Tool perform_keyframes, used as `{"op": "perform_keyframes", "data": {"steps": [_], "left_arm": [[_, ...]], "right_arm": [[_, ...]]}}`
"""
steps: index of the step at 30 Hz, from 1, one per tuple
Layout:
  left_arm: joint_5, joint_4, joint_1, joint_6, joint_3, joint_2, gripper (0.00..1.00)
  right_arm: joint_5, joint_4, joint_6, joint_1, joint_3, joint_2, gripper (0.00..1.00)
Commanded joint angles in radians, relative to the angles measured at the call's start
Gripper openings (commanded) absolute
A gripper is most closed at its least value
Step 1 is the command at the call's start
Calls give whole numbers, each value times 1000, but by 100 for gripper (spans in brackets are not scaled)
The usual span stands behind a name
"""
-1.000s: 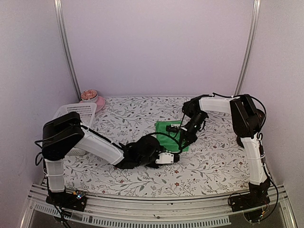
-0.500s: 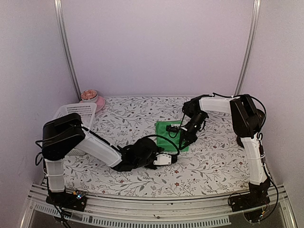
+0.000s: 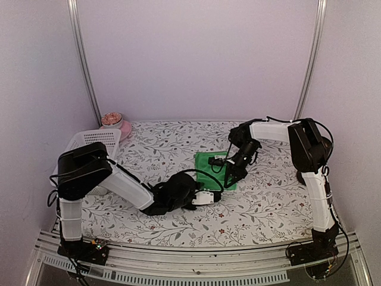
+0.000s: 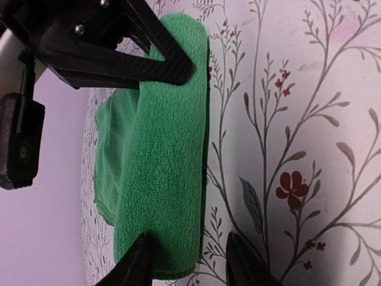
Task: Roll the towels
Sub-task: Roll the towel at the center of the board.
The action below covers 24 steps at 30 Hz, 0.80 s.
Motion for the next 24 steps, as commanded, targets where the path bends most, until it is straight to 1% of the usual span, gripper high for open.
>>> {"op": "perform_keyframes", "data": {"steps": [1,5,7,12,21,24], "left_arm": [[-36,33,20,16,10,30,42],[-48,42,21,28,13,35,43],[-54,20,25,28,29,47,44],[-58,-44,36,13,56,77,41],[-51,-141,51,-25,75,124,24],[-44,-183,52,-43,86,132,16]], "right_arm": [[65,-19,3,8,-21,81,8],[67,-23,6,8,-9,88,8],[68,-28,6,8,-3,91,8],[71,-51,3,3,45,109,10],[75,-92,-2,-3,139,159,16],[83,-91,2,-5,164,165,18]]}}
